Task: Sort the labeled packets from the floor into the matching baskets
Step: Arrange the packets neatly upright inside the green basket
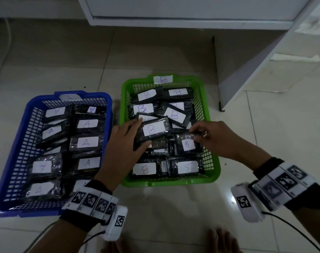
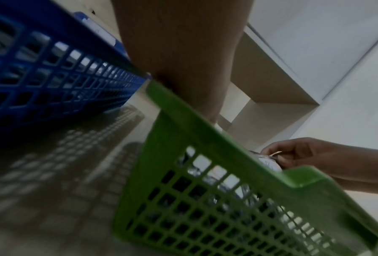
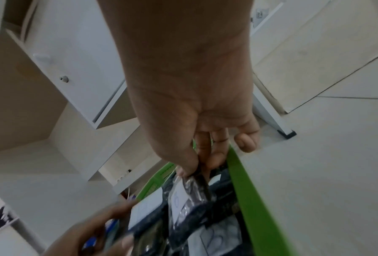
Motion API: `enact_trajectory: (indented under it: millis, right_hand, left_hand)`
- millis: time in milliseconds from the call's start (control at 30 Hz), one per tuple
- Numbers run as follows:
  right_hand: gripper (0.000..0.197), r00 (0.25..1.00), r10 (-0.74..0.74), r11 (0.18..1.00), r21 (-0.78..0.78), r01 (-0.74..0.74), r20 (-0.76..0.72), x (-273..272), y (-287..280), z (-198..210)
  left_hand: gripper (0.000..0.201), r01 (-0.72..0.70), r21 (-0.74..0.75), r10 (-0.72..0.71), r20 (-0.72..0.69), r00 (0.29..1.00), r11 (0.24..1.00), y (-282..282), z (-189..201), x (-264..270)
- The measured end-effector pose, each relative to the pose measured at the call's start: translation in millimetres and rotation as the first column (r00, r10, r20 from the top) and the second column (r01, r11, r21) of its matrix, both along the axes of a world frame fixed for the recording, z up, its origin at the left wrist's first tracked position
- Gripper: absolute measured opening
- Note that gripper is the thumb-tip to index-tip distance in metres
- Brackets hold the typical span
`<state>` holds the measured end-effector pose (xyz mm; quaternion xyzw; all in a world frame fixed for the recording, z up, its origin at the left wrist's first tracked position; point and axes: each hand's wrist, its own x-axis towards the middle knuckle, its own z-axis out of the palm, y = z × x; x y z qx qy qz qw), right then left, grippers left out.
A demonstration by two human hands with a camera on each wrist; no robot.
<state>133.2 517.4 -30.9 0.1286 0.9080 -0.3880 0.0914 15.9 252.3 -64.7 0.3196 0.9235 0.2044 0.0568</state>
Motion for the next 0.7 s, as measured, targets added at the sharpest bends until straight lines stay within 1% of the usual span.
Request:
enact_trajectory:
  millis: [67,100,133,200,267,333,400,467,567,700]
  right_hand:
    - [0.013,0.998,-0.053,0.999,-0.015,0.052,-0.035,-6.5,9.0,7.8]
    - [0.014,0.992,-0.101,0.995,-0.014,0.100,-0.073,-10.6,15.8,11.3]
    - [0.015,0.979,-0.165,0.986,-0.026,0.163,-0.117,-15.1,23.4,14.5]
    - [0.014,0.936,-0.301,0.952,-0.112,0.285,-0.182,-24.4,37.3,19.5]
    - [0.014,0.915,-0.350,0.932,-0.176,0.317,-0.201,-32.2,42.1,22.7]
    - [0.015,0.926,-0.329,0.936,-0.198,0.292,-0.184,-34.1,38.1,24.0]
    - [0.016,0.939,-0.299,0.942,-0.207,0.263,-0.169,-31.7,30.6,24.4]
    - [0.017,0.951,-0.266,0.952,-0.195,0.235,-0.156,-27.5,25.6,22.9]
    - [0.019,0.963,-0.228,0.969,-0.129,0.210,-0.144,-21.7,24.5,19.4]
    - [0.018,0.965,-0.218,0.975,-0.076,0.209,-0.147,-16.8,28.0,14.2]
  left_hand:
    - [0.068,0.031,-0.055,-0.029,0.027,0.999,0.998,2.6,1.8,-5.8]
    - [0.068,0.056,-0.076,-0.055,0.016,0.998,0.996,2.0,3.8,-8.7]
    - [0.067,0.085,-0.088,-0.087,-0.024,0.996,0.993,0.4,6.4,-11.4]
    - [0.065,0.158,-0.075,-0.167,-0.139,0.976,0.985,-2.4,14.5,-10.4]
    - [0.066,0.260,-0.092,-0.274,-0.207,0.939,0.961,1.7,23.3,-0.8]
    - [0.070,0.322,-0.196,-0.359,-0.197,0.912,0.926,16.1,25.9,12.8]
    - [0.070,0.314,-0.257,-0.365,-0.183,0.913,0.914,33.4,19.8,22.0]
    - [0.069,0.320,-0.247,-0.365,-0.164,0.916,0.915,45.9,12.7,24.4]
    - [0.066,0.359,-0.253,-0.400,-0.130,0.908,0.898,53.4,1.4,22.6]
    - [0.068,0.391,-0.286,-0.431,-0.091,0.898,0.875,63.4,-3.5,24.2]
